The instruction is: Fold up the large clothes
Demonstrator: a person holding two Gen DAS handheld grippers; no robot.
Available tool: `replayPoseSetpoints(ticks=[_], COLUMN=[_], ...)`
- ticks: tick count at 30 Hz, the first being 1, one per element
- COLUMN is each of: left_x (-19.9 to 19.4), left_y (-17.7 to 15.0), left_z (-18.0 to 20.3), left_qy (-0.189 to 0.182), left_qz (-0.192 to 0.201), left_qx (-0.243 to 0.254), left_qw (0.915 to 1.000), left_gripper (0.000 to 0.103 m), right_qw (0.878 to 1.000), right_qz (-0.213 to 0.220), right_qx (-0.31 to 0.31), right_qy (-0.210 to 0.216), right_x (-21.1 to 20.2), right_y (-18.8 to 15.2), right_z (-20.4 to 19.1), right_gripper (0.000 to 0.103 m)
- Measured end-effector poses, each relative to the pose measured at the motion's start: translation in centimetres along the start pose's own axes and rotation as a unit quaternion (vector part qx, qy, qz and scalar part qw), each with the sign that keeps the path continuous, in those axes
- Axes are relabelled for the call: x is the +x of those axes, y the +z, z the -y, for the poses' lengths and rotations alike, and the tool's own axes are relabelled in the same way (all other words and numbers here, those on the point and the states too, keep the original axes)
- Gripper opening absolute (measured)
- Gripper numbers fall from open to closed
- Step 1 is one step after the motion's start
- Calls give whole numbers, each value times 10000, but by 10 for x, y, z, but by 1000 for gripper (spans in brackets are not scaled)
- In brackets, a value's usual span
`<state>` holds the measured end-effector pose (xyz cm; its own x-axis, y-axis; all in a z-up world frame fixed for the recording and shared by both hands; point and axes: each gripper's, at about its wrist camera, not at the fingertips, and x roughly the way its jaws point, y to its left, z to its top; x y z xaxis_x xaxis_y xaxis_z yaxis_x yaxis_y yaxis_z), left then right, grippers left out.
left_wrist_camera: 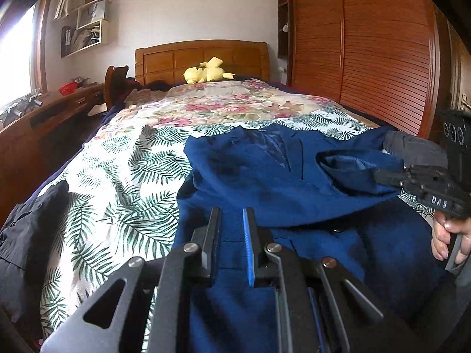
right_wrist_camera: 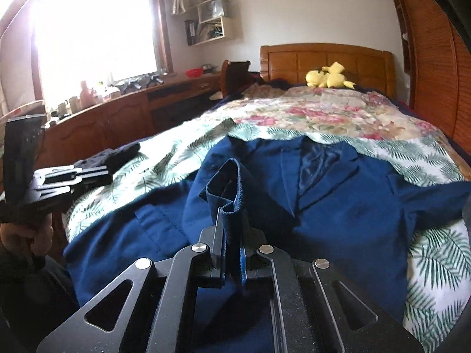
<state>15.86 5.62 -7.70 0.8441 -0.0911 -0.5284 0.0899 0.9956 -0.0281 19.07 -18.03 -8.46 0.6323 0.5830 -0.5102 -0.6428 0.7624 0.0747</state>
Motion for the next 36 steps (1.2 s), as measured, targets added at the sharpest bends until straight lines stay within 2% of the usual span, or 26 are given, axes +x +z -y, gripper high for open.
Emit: replayPoseSetpoints(ticks=[4,9,11,17,20,21,22,24,29,36], left_x=[0,0,2,6,7,8,8,8,10,15], left_y=[1,2,2,1,2,2,2,2,2,-4], left_z=[5,10,13,20,23,24,25,27,31,38], left_qy=[-26,-72,-84,-115,-124,-128,-132,-145,-179,-199], left_qz=[10,19,4,-43,-69,-73,-73,-68,-82,-204], left_qx=[41,84,114,173,209,214,219,233,263,396], left_qw=[10000,9999,9999,9998,9997,9997,9996,9996,9995,9988], left_gripper=[11,11,11,11,11,11,11,11,11,11], right_qw=[9995,9985,9987,9969,9969,9972,9976,9982,9983,9955], right_qz=[-129,-94,-144,-711,-696,-663,-625,-521,-497,-946], right_qx=[-104,-93,-17,-45,-157,-178,-206,-248,-294,-26], right_qy=[-273,-533,-489,-327,-337,-280,-201,-133,-11,-17], right_x=[-10,-28,-30,-4,-2,-2,-3,-4,8,61], right_y=[-13,-24,-29,-47,-49,-48,-47,-44,-33,-24], right_z=[-1,4,8,4,-6,-9,-12,-18,-23,-10], right_gripper=[4,4,4,4,12,22,39,58,59,59])
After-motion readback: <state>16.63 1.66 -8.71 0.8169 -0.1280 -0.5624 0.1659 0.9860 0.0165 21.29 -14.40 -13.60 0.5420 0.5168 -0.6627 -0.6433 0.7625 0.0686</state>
